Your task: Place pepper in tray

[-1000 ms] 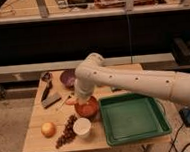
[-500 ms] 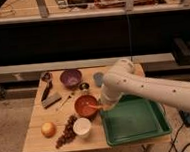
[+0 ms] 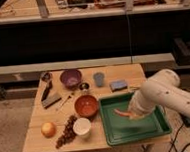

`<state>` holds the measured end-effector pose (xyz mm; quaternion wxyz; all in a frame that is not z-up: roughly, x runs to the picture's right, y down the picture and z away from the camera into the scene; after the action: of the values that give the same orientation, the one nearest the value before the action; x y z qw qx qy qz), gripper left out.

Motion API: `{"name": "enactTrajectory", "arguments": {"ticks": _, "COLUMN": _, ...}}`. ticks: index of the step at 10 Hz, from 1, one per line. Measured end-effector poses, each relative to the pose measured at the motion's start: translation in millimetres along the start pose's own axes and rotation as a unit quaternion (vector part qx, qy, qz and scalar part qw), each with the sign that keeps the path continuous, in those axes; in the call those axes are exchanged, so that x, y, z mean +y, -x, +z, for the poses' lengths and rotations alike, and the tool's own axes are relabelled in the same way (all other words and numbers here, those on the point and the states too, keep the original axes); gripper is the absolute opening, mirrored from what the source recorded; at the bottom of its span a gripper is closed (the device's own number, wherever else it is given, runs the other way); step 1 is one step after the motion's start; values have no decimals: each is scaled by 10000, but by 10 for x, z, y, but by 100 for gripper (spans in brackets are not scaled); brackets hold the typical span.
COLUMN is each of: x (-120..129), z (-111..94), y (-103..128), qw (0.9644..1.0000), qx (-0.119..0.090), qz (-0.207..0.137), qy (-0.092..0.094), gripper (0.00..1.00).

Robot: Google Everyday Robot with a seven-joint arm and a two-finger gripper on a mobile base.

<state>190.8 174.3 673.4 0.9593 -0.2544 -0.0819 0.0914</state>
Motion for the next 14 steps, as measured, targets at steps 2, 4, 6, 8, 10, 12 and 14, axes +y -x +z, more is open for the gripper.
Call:
{"name": "enactTrajectory", "arguments": {"ticks": 2, "x": 29, "z": -55, "y": -244, "qw": 9995, "qx": -294, "qz": -3, "qy": -142, "gripper": 68}}
{"name": "enactTrajectory", "arguments": {"ticks": 4, "x": 36, "z": -87, "y": -368, "qw": 9987, "qx": -452, "qz": -28, "qy": -245, "gripper": 70}}
{"name": "enactTrajectory", "arguments": {"ticks": 6, "x": 27, "z": -83, "y": -347, "qw": 9986, "qx": -472, "qz": -55, "qy": -248, "gripper": 70}}
{"name": "enactTrajectory", "arguments": {"ticks": 8, "x": 33, "z": -88, "y": -363, "qw": 9986, "qx": -467, "qz": -39, "qy": -252, "gripper": 70}}
{"name": "enactTrajectory", "arguments": {"ticks": 10, "x": 30, "z": -85, "y": -356, "qw": 9986, "qx": -469, "qz": -46, "qy": -250, "gripper": 70}}
{"name": "enactTrajectory", "arguments": {"ticks": 12, "x": 28, "z": -83, "y": -350, "qw": 9986, "qx": -470, "qz": -52, "qy": -248, "gripper": 70}}
{"name": "enactTrajectory", "arguments": {"ticks": 14, "x": 28, "z": -83, "y": -351, "qw": 9986, "qx": -470, "qz": -52, "qy": -248, "gripper": 70}}
